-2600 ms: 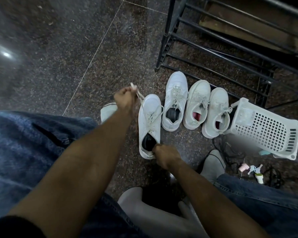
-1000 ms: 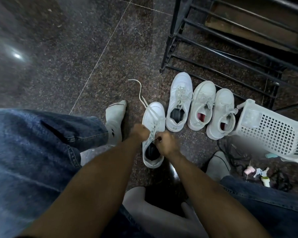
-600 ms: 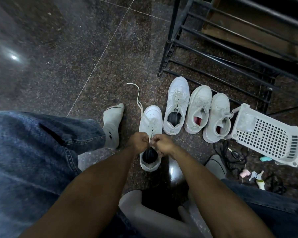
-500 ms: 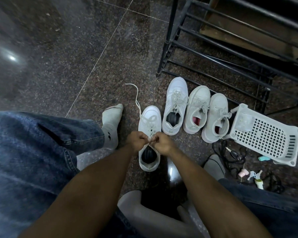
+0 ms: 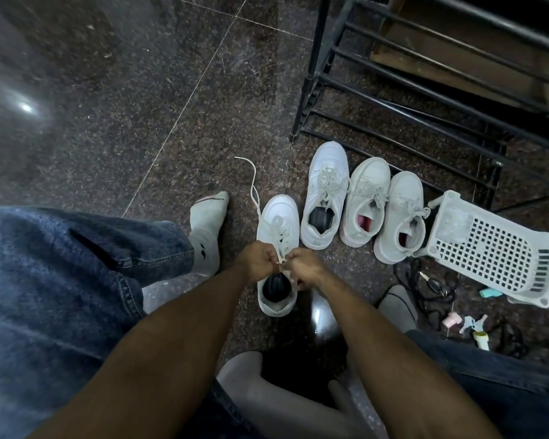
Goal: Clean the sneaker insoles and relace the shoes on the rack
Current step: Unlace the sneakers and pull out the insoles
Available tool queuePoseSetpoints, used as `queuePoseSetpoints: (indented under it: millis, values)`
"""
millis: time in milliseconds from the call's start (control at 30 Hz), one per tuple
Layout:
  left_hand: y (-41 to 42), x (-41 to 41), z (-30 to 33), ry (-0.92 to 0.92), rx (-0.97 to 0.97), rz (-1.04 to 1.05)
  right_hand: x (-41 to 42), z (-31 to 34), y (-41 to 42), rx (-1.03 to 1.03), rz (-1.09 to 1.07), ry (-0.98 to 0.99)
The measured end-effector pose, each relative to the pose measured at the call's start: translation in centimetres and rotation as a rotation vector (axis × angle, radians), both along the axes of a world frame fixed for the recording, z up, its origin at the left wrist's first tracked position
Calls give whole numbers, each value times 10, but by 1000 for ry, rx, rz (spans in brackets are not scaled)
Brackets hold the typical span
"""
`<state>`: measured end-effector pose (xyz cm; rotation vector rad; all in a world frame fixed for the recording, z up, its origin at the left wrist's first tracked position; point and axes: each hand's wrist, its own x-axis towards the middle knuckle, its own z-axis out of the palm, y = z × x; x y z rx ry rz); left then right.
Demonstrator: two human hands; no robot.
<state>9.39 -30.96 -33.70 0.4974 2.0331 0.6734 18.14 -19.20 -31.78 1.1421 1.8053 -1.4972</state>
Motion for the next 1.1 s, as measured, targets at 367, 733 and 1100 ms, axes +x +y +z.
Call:
queuePoseSetpoints:
  millis: [367, 733, 1100]
  values:
    - [6, -8, 14, -295, 58, 482, -8, 30, 45, -138, -63, 36]
    - [41, -30, 44, -292, 343, 787, 2, 9, 1, 6, -65, 150]
    - [14, -25, 11, 247, -270, 290, 21, 21, 47, 501, 474, -41]
